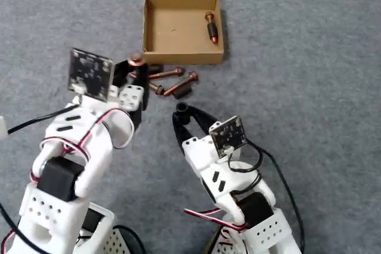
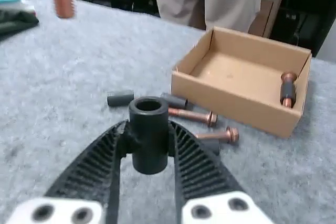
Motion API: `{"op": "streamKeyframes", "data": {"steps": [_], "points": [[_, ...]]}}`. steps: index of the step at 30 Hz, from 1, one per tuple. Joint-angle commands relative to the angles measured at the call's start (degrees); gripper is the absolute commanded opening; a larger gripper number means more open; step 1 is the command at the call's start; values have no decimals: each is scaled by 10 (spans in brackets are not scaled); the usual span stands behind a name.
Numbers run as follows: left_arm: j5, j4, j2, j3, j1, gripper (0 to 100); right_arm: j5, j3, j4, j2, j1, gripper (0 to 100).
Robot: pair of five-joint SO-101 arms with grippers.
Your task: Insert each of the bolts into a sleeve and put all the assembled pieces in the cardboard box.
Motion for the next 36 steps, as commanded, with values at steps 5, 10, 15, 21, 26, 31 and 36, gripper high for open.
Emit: {"op": "streamKeyframes", "data": {"steps": [5,10,15,21,26,31,36], "points": [[-54,-104,-13,-4,49,18,28,0,-105,-29,10,2],[-54,-113,-13,-4,73,18,43,0,-131,-29,7,2],[-69,-114,-11,-7,110,18,31,0,-143,-30,6,2],[-78,-234,-11,42,106,17,-79,0,-138,-25,6,2],[-3,-284,-11,82,107,17,-85,0,-138,-25,9,2],[7,-201,-11,55,107,18,-83,0,-137,-24,9,2],[10,-74,32,-30,108,18,-67,0,-124,-24,9,2]]}}
